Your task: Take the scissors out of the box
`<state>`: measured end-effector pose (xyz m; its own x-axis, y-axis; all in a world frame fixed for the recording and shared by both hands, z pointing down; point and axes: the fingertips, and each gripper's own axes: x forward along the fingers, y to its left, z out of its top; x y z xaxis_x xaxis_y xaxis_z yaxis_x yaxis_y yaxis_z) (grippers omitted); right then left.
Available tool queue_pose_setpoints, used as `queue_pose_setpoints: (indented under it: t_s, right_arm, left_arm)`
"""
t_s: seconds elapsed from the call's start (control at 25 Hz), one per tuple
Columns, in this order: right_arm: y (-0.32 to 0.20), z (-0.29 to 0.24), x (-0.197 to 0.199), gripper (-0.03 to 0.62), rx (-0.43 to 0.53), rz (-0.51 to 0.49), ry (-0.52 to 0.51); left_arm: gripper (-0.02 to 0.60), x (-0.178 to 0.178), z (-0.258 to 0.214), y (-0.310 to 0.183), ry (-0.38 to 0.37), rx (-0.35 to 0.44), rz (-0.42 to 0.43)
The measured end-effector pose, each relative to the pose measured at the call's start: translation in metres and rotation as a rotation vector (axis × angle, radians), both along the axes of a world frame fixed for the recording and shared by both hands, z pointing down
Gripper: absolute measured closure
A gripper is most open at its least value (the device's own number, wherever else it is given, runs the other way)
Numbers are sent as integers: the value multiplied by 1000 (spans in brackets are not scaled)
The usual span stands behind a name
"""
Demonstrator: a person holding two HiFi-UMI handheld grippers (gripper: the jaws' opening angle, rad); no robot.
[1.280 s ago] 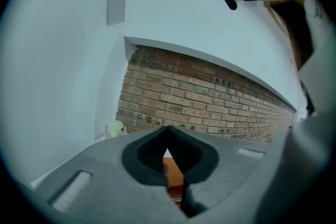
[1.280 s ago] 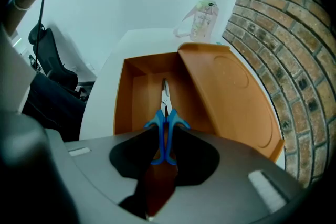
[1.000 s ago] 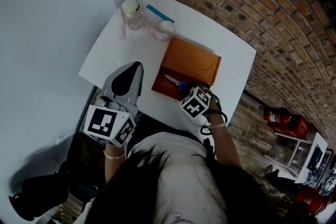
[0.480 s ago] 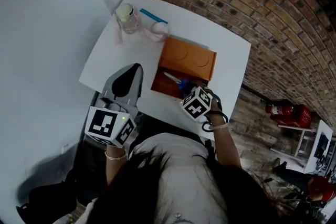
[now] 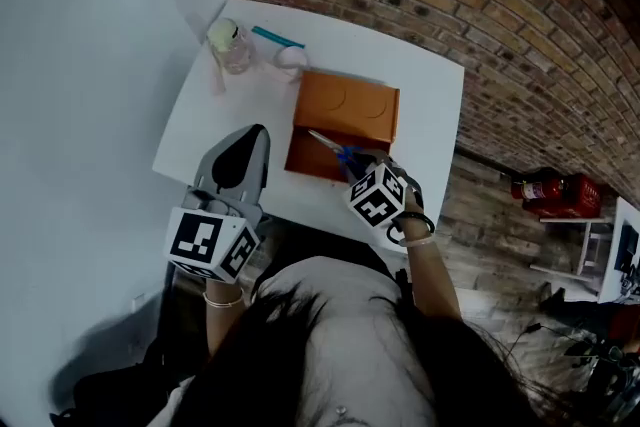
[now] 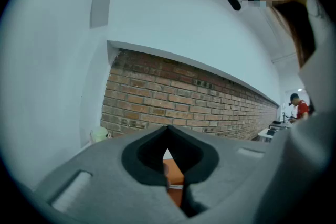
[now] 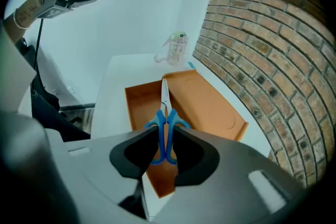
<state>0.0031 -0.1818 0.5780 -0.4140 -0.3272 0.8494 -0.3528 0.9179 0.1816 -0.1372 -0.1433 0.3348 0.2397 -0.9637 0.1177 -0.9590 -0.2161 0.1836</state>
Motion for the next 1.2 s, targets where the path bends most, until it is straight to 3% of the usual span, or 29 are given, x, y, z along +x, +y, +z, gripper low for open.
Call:
queue_pose_setpoints:
  t_s: [1.2]
  right_arm:
    - [46,-89,16,497,191,253,-256]
  left_arm:
    - [581,31,-16,45,-25,46,189]
